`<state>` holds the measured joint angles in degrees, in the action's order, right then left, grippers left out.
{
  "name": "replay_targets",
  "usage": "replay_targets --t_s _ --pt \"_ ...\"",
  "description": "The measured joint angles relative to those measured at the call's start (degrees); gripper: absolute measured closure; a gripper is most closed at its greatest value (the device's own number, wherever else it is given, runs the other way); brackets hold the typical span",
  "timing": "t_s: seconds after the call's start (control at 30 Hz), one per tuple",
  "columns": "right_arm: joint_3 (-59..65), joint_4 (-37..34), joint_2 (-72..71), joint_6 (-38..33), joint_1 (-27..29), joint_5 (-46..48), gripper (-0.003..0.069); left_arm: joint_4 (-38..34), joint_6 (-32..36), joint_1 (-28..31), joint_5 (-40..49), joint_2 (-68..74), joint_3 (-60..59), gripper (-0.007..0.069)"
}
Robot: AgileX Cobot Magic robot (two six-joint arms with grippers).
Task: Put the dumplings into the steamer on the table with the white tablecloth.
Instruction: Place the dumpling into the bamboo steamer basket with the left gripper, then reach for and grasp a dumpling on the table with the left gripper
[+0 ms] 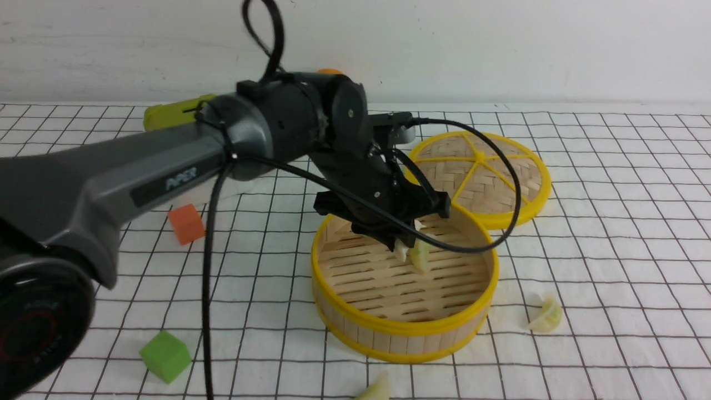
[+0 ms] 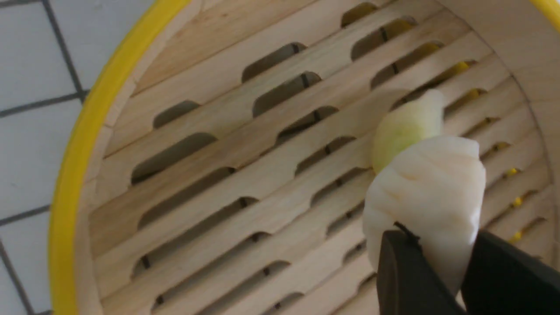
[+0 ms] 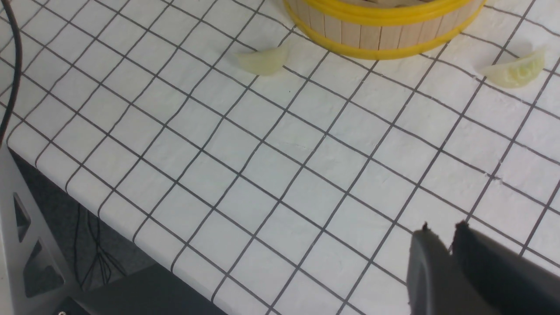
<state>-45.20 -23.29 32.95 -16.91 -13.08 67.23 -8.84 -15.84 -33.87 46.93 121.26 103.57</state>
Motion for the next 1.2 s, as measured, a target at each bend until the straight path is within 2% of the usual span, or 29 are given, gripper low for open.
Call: replay_targets --t_s 0.07,0.2,0.43,0.47,0.57,0.6,0.67,0.7,0.8,1.03,1.2 --pt "0.0 0.59 0.0 0.0 0.0 0.45 0.0576 3.47 -3.75 -0.05 -0.5 1.07 0.54 0.0459" --pt "0.0 1.49 0.0 0.0 0.0 1.01 0.0575 6.82 -6.81 0.21 -1.12 1.76 0.62 0.0459" --pt "0.0 2.27 0.0 0.0 0.0 0.95 0.0568 7.0 -7.23 0.21 -1.54 2.68 0.8 0.0442" --pt "0.0 2.27 0.0 0.0 0.0 0.95 0.0567 7.0 -7.23 0.21 -1.48 3.08 0.8 0.0427" --pt "0.0 2.27 0.0 0.0 0.0 0.9 0.0566 7.84 -7.41 0.21 -0.78 3.74 0.8 0.0307" --pt "0.0 2.27 0.0 0.0 0.0 0.9 0.0566 7.89 -7.41 0.21 -0.71 3.74 0.8 0.0307" --pt "0.0 2.32 0.0 0.0 0.0 1.02 0.0566 8.16 -7.41 0.21 0.21 3.12 0.8 0.0249" --pt "0.0 2.32 0.0 0.0 0.0 1.02 0.0566 8.45 -7.03 0.21 1.46 1.87 0.8 0.0218" --pt "0.0 2.32 0.0 0.0 0.0 1.09 0.0563 8.84 -4.69 0.21 4.03 -1.32 0.8 0.02" --pt "0.0 2.56 0.0 0.0 0.0 1.08 0.0555 5.97 8.89 0.12 21.7 -16.86 -1.8 0.0197" --pt "0.0 2.79 0.0 0.0 0.0 0.49 0.0555 2.89 12.4 -1.52 21.26 -23.35 -11.91 0.0197"
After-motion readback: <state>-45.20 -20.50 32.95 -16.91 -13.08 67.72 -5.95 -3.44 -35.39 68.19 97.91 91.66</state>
